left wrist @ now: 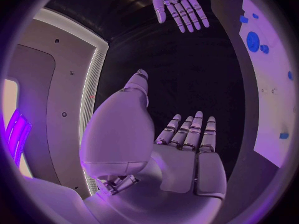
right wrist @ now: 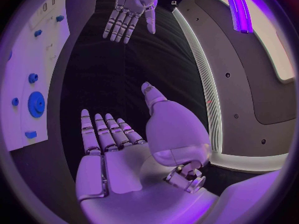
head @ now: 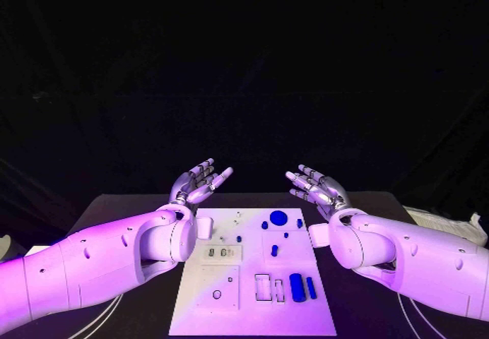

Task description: Assemble the parts on the task board

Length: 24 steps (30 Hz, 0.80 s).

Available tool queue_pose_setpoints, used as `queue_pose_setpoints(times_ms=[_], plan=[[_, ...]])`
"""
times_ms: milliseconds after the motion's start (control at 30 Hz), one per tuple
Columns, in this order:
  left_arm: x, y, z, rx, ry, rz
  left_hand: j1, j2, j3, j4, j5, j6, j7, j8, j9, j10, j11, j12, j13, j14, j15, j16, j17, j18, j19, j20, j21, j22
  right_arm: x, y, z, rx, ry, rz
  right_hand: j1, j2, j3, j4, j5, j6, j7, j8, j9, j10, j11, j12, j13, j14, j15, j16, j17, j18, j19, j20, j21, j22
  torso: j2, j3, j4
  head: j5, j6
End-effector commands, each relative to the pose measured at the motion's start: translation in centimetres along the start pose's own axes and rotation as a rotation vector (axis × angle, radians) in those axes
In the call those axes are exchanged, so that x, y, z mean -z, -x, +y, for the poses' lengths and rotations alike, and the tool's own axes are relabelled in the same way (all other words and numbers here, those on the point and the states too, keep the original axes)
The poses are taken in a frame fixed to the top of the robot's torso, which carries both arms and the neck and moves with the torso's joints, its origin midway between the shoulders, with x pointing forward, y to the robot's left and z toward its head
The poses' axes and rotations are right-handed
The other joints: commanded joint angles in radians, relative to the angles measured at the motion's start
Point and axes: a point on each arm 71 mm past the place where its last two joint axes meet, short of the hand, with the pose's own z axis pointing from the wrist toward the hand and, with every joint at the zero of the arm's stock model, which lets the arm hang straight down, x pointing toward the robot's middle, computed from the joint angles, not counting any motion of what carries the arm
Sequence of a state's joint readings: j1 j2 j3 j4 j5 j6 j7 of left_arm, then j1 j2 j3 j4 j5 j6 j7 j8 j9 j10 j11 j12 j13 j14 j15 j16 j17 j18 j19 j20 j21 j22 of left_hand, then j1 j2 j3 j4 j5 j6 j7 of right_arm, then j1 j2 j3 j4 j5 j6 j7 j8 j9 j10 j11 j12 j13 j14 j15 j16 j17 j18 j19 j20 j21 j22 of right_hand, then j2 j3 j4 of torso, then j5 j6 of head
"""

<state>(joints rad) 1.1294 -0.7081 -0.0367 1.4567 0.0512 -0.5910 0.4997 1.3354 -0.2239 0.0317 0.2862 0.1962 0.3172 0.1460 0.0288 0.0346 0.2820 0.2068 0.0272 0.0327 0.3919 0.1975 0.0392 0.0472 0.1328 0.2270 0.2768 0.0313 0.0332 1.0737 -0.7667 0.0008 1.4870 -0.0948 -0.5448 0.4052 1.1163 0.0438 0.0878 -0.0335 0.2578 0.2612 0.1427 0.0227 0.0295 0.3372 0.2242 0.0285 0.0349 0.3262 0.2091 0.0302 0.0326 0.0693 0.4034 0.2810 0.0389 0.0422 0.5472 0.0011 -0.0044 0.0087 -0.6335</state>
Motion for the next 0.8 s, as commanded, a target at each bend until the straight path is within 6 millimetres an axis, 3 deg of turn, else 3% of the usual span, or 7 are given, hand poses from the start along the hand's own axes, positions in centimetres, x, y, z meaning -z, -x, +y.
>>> queue_pose_setpoints(times_ms=[33, 133, 233, 267, 367, 500, 800], plan=[[-0.1, -0.6, -0.2, 0.061, -0.001, 0.072, 0.056, 0.023, 0.027, 0.012, 0.005, 0.051, 0.110, 0.013, 0.006, 0.086, 0.024, 0.016, 0.008, 0.090, 0.016, 0.020, 0.011, 0.016, 0.035, 0.018, 0.015, 0.008, -0.1, -1.2, -0.1, 0.022, -0.026, 0.192, 0.089, 0.017, 0.009, -0.037, 0.010, 0.072, 0.136, 0.014, 0.007, 0.089, 0.019, 0.015, 0.007, 0.093, 0.018, 0.012, 0.008, 0.035, 0.078, 0.010, 0.014, 0.009, 0.000, 0.0000, 0.0000, 0.000, 0.000], [-0.1, -0.6, -0.2, 0.061, -0.001, 0.072, 0.062, 0.048, 0.046, 0.011, 0.000, 0.096, 0.115, 0.018, 0.009, 0.148, 0.035, 0.020, 0.011, 0.176, 0.026, 0.035, 0.020, 0.007, 0.100, 0.017, 0.033, 0.017, -0.2, -1.2, -0.1, 0.027, -0.032, 0.214, 0.129, 0.029, 0.022, -0.069, 0.012, 0.192, 0.141, 0.034, 0.020, 0.238, 0.025, 0.038, 0.019, 0.265, 0.018, 0.038, 0.022, 0.064, 0.249, 0.007, 0.050, 0.028, 0.000, 0.0000, 0.0000, 0.000, 0.000], [-0.1, -0.6, -0.2, 0.061, -0.001, 0.072, 0.072, 0.090, 0.071, 0.006, -0.005, 0.212, 0.110, 0.038, 0.020, 0.269, 0.049, 0.034, 0.019, 0.342, 0.031, 0.072, 0.037, 0.001, 0.273, 0.016, 0.084, 0.042, -0.2, -1.2, -0.2, 0.030, -0.034, 0.224, 0.171, 0.032, 0.046, -0.108, 0.014, 0.413, 0.117, 0.073, 0.039, 0.507, -0.003, 0.082, 0.035, 0.534, -0.018, 0.082, 0.036, 0.103, 0.391, 0.007, 0.095, 0.041, 0.000, 0.0000, 0.0000, 0.000, 0.000], [-0.2, 0.9, -0.5, 0.057, -0.031, 0.066, 0.076, 0.104, 0.077, 0.001, -0.008, 0.270, 0.111, 0.050, 0.025, 0.335, 0.043, 0.045, 0.024, 0.380, 0.025, 0.084, 0.041, 0.007, 0.355, 0.013, 0.108, 0.053, -0.7, 0.7, 0.5, 0.261, 0.106, 0.170, 0.181, 0.030, 0.055, -0.120, 0.014, 0.478, 0.108, 0.083, 0.043, 0.550, -0.015, 0.089, 0.035, 0.577, -0.029, 0.091, 0.037, 0.114, 0.421, 0.004, 0.106, 0.043, 0.008, -0.0035, 0.0007, -0.013, -0.014], [0.0, 1.3, -0.5, 0.063, -0.028, 0.078, 0.083, 0.137, 0.084, -0.014, -0.011, 0.445, 0.109, 0.083, 0.040, 0.561, 0.011, 0.082, 0.038, 0.481, -0.009, 0.116, 0.049, 0.037, 0.503, 0.010, 0.156, 0.070, -0.9, 1.2, 0.8, 0.323, 0.144, 0.153, 0.188, 0.021, 0.097, -0.150, 0.016, 0.614, 0.091, 0.081, 0.039, 0.625, -0.032, 0.075, 0.026, 0.659, -0.052, 0.083, 0.030, 0.116, 0.489, -0.013, 0.122, 0.037, 0.013, -0.0028, 0.0011, -0.012, -0.011], [0.4, 1.6, -0.8, 0.061, -0.025, 0.105, 0.086, 0.155, 0.078, -0.037, -0.012, 0.582, 0.091, 0.105, 0.044, 0.660, -0.013, 0.093, 0.035, 0.592, -0.042, 0.141, 0.056, 0.052, 0.624, -0.009, 0.192, 0.077, -1.0, 1.6, 1.3, 0.382, 0.181, 0.148, 0.179, 0.011, 0.143, -0.169, 0.014, 0.664, 0.080, 0.067, 0.036, 0.676, -0.046, 0.056, 0.026, 0.723, -0.071, 0.075, 0.030, 0.115, 0.545, -0.034, 0.133, 0.031, 0.027, -0.0029, -0.0004, -0.012, -0.007], [1.9, 2.1, -2.1, 0.060, -0.018, 0.195, 0.089, 0.172, 0.080, -0.070, -0.010, 0.683, 0.061, 0.095, 0.035, 0.810, -0.055, 0.095, 0.041, 0.744, -0.092, 0.158, 0.087, 0.052, 0.776, -0.057, 0.211, 0.069, -1.3, 1.7, 3.2, 0.579, 0.255, 0.196, 0.148, -0.026, 0.240, -0.194, -0.010, 0.747, 0.060, 0.049, 0.038, 0.800, -0.082, 0.041, 0.029, 0.883, -0.122, 0.081, 0.042, 0.115, 0.677, -0.092, 0.175, 0.036, 0.073, -0.0013, -0.0078, -0.009, 0.009]])
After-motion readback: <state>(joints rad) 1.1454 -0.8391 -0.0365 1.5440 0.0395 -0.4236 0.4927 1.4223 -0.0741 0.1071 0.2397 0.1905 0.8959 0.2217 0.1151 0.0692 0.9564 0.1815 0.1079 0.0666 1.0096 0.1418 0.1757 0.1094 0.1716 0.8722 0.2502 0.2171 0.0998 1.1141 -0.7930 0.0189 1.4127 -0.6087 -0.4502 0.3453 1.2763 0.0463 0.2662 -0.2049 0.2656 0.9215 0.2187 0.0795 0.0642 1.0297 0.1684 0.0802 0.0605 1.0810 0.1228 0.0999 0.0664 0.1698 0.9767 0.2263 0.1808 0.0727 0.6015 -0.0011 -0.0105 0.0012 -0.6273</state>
